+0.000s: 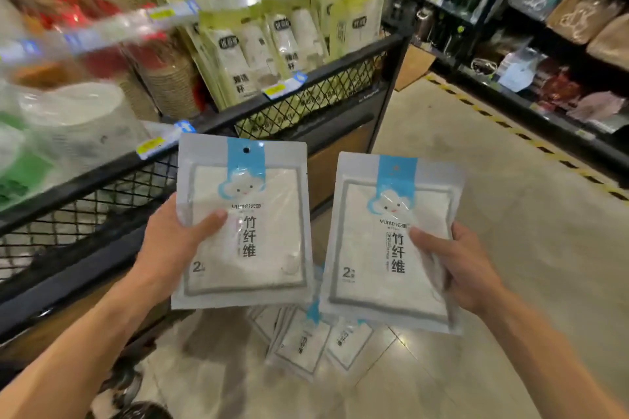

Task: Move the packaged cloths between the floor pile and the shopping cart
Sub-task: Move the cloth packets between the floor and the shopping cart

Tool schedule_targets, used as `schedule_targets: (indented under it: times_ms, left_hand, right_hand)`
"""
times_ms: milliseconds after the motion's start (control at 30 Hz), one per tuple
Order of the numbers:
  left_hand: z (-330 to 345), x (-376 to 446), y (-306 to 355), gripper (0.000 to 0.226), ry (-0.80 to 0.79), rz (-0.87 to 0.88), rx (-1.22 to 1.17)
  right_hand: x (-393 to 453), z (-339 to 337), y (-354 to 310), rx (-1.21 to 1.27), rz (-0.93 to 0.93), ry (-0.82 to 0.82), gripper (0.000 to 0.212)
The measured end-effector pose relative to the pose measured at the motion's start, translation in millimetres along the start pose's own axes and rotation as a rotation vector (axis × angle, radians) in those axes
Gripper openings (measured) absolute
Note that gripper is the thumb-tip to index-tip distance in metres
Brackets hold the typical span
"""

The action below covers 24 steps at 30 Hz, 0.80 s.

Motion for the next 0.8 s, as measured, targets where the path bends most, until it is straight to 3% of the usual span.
schedule_targets:
  times_ms: [233,400,533,667,800]
  left_hand:
    - [-101,-60,159,0.05,0.04,0.051,-0.121]
    - [-166,-117,228,0.041,0.161,0.109,-0.151]
    - [-214,-166,254,0.059,0.262,0.121,-0.168]
    - [-247,-226,263,0.033,0.407,0.158,-0.235]
    - [-271,-299,255,0.047,0.543,0.159,-0.248]
  right_hand:
    - [-106,47,-148,-0.087,-0.127,-0.127,0.01]
    - [-165,80,-208,-0.094,-0.188,-0.241,0.025]
    - [-209,107,-233,-0.059,-0.201,-0.375,0.029]
    - [-241,127,-246,-0.065,-0.215,-0.534,0.031]
    - [-271,138,-248,-0.127,-0.251,-0.659,0.031]
Point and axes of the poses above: each hand's wrist, its own x-axis towards the middle knuckle, its own z-axis out of the palm, y = z × x, the point moved 4 cm from there along x, towards the middle knuckle, and after that the axes turned 9 degrees about y, right-handed, at the moved point
